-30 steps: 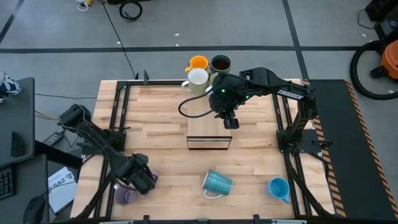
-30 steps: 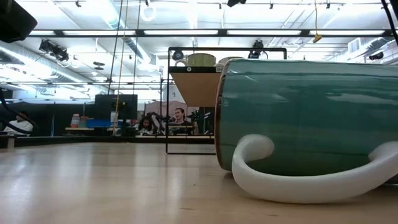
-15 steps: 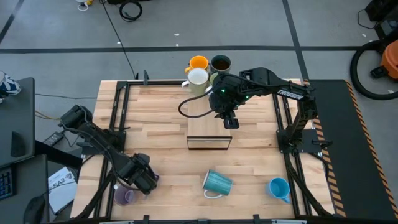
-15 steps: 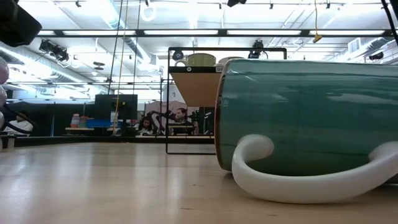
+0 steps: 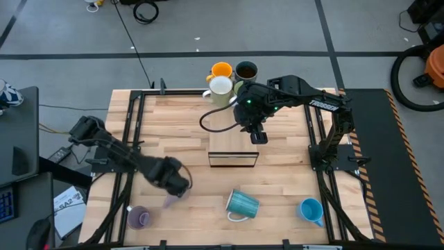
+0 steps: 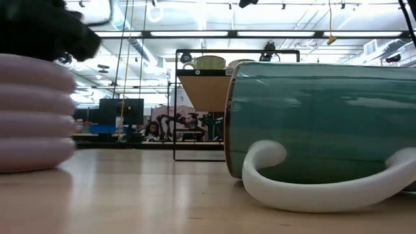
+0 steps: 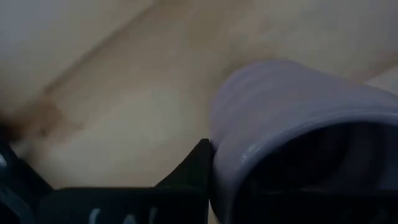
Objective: Place coffee mugs
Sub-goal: Put the right purple mug on the shelf
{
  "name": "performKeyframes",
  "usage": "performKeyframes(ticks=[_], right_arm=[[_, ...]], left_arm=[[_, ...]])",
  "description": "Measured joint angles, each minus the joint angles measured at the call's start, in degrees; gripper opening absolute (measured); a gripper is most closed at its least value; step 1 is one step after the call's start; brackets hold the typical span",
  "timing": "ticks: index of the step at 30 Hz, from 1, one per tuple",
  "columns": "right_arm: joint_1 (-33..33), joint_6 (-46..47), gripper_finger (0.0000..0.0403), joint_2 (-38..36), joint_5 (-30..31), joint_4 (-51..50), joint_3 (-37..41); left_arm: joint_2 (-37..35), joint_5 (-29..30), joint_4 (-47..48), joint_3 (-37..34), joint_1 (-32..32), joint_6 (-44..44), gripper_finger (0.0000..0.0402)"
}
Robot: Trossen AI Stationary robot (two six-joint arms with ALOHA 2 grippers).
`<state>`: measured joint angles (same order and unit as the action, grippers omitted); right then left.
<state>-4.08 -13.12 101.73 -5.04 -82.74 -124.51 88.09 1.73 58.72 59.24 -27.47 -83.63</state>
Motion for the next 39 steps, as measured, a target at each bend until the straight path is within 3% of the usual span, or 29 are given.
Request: performKeyframes(ticks=[18,28,39], right_arm=[[0.0,-5.0,0.0138,0.0,0.0,-2.5,0.0],[0.0,-4.9,0.0138,-1.9,-0.3,-6.5,0.0],[0.0,-4.9,0.0138,-3.6,-1.0,-5.5,0.5]], left_arm=[[-0.1,4.6,-0.2,0.0,24.8,32.7,0.0039],[-0.1,5.8,-2.5,0.0,36.1,43.3,0.0039],[-0.1,5.4,-1.9,1.2,41.9,51.3,0.0039]])
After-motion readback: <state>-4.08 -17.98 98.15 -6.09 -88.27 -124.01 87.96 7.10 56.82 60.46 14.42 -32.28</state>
